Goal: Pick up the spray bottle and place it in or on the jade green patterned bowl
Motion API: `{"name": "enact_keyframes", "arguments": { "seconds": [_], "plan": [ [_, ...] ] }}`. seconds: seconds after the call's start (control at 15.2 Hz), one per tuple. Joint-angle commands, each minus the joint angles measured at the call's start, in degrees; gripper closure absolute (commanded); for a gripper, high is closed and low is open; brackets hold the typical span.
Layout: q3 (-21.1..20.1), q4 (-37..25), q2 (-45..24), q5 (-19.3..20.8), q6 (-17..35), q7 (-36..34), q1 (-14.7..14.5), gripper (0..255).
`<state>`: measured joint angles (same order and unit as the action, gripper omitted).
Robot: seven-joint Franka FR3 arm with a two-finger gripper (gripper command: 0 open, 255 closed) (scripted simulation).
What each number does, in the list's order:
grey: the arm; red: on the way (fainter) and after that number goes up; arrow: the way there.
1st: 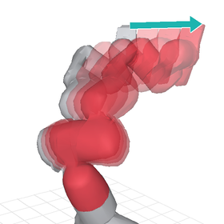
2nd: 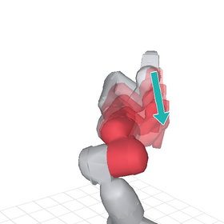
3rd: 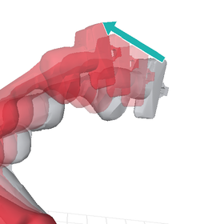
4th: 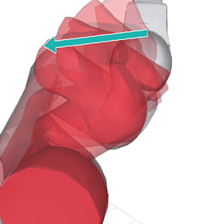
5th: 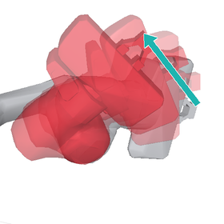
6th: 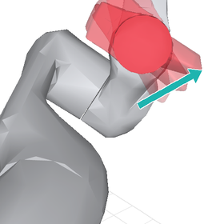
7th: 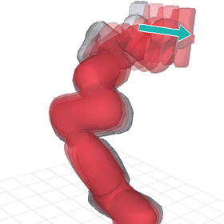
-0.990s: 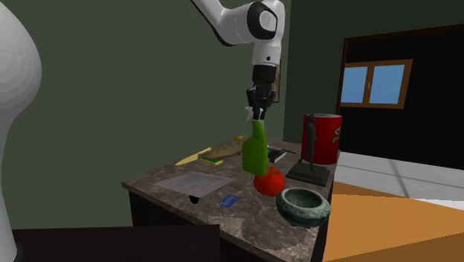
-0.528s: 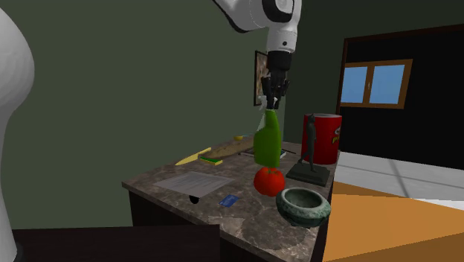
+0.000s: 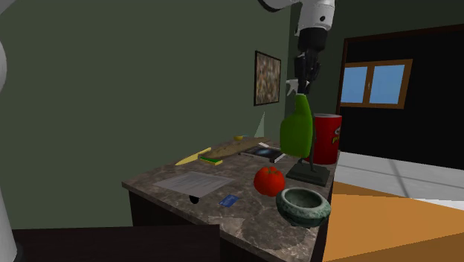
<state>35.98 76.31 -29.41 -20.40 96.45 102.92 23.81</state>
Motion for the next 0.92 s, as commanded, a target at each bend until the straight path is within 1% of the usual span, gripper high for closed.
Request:
{"name": "enact_keyframes", "arguments": {
  "seconds": [0.0, 0.07, 0.86],
  "plan": [
    [-0.1, -6.2, -2.7, -1.1, -3.9, 1.5, 3.4, 255],
    [-0.1, -9.0, -3.9, -1.6, -5.5, 2.1, 5.0, 255],
    [-0.5, 0.4, -4.1, -2.0, 3.5, 3.6, 3.1, 255]
  ]
}}
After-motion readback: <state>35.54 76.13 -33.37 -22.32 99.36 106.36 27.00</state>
